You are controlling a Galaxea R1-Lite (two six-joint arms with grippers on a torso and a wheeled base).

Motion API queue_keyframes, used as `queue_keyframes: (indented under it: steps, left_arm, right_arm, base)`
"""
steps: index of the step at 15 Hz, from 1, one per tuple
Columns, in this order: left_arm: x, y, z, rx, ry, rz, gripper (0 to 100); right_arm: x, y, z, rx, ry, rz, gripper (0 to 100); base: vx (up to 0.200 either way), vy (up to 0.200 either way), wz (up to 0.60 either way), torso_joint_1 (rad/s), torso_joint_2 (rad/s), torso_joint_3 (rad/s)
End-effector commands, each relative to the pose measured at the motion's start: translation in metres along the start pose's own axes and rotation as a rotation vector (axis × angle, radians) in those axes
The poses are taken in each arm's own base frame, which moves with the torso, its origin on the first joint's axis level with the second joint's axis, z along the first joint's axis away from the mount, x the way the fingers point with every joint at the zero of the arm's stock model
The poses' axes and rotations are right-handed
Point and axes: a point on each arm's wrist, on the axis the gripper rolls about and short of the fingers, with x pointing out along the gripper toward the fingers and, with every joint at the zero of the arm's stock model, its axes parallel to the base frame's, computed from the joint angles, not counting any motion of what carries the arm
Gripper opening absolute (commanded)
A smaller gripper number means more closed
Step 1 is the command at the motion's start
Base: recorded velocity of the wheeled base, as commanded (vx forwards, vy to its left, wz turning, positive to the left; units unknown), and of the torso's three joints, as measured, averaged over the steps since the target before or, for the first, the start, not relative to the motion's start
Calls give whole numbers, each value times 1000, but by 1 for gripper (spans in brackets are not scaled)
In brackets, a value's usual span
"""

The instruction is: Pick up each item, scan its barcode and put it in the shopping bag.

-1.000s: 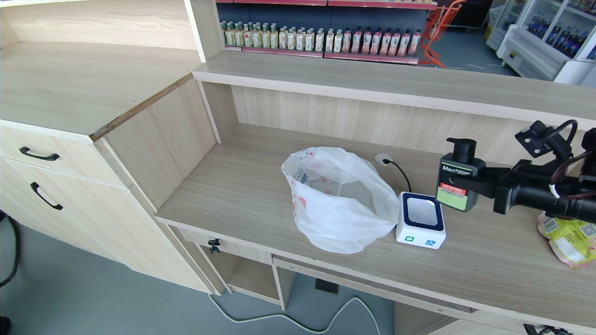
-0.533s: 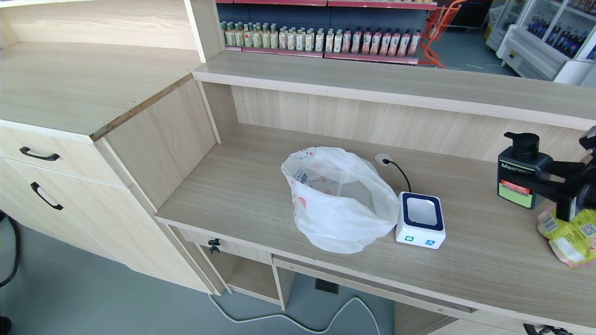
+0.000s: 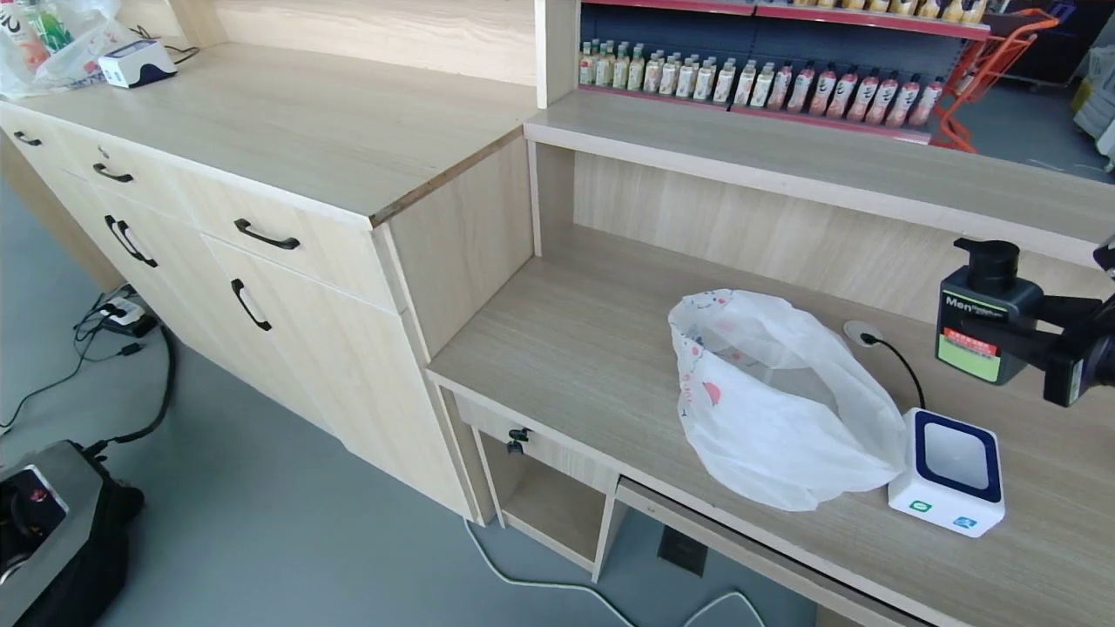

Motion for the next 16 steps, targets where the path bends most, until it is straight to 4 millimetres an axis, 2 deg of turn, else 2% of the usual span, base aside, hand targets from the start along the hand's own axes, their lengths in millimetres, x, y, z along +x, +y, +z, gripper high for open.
queue_keyframes:
  steps: [1,5,9,11,16]
  left_arm:
    - [0,0,0,0,0,0,100]
    - [0,0,0,0,0,0,100]
    - [0,0,0,0,0,0,100]
    - [0,0,0,0,0,0,100]
    - [0,0,0,0,0,0,100]
  right_arm:
    - [14,-4,-13,37,11,10,0]
    - [55,-14,-51,38,-6,-1,0]
    - [82,-8,-81,78,20,55,0]
    - [88,-1,-86,113,34,87,0]
    - [113,27,-84,169,11,216,0]
  base:
    - [0,0,0,0,0,0]
    - [0,0,0,0,0,0]
    - [0,0,0,0,0,0]
    - [0,0,0,0,0,0]
    - [0,0,0,0,0,0]
